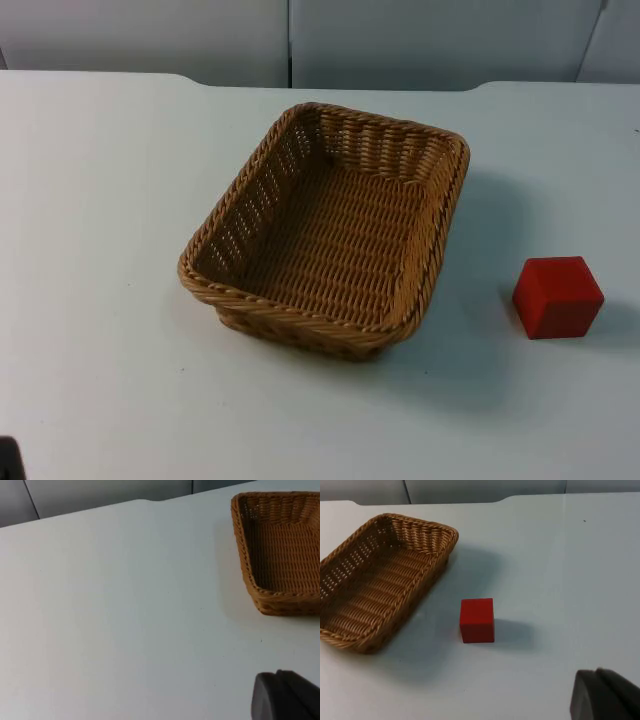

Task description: Pick up the basket with the left hand and place the cube into the basket with the right hand.

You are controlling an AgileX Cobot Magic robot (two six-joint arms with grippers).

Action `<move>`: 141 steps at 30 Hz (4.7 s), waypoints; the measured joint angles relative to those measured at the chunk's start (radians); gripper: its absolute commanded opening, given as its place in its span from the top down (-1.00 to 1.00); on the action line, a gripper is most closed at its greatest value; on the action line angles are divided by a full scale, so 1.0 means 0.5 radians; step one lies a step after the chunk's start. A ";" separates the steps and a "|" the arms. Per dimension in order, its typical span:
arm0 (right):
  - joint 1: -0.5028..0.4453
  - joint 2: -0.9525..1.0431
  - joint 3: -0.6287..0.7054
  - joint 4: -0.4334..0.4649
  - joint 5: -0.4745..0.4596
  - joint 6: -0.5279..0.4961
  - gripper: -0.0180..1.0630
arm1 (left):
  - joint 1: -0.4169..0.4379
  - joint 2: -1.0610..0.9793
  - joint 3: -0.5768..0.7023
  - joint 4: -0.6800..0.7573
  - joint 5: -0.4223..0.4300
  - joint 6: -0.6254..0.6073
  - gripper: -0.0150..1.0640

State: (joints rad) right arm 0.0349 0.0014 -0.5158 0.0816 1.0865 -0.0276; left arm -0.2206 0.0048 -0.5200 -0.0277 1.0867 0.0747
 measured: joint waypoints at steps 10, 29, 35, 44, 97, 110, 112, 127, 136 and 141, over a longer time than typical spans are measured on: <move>0.000 0.000 0.000 0.000 0.000 0.000 0.97 | 0.000 0.068 -0.111 -0.494 -0.840 0.065 0.97; 0.000 0.000 0.000 0.000 0.000 0.000 0.97 | 0.000 3.145 -0.799 -2.058 -0.478 1.637 -0.10; 0.000 0.000 0.000 0.000 0.000 0.000 0.97 | 0.000 3.527 -1.229 -1.846 -0.507 1.588 -0.26; 0.000 0.000 0.000 0.000 0.000 0.000 0.97 | -0.025 3.787 -1.572 -1.349 -0.863 1.510 -0.26; 0.000 0.000 0.000 0.000 0.000 0.000 0.97 | 0.278 3.979 -1.436 -1.420 -0.835 0.995 0.98; 0.000 0.000 0.000 0.000 0.000 0.001 0.97 | 0.278 3.857 -1.306 -1.547 -0.803 0.999 0.98; 0.000 0.000 0.000 0.000 0.000 0.001 0.97 | 0.278 3.853 -1.306 -1.550 -0.803 0.999 0.98; 0.000 0.000 0.000 0.000 0.000 0.001 0.97 | 0.278 3.838 -1.303 -1.550 -0.778 0.999 0.98; 0.000 0.000 0.000 -0.019 0.000 0.055 0.97 | 0.278 3.838 -1.303 -1.550 -0.767 0.999 0.98; 0.000 0.142 0.000 -0.050 0.000 0.101 0.97 | 0.278 3.838 -1.303 -1.550 -0.767 1.013 0.98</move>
State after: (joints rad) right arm 0.0349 0.0723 -0.5158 0.0565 1.0865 0.0227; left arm -0.0815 1.9238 -1.1713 -0.8027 0.7033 0.5813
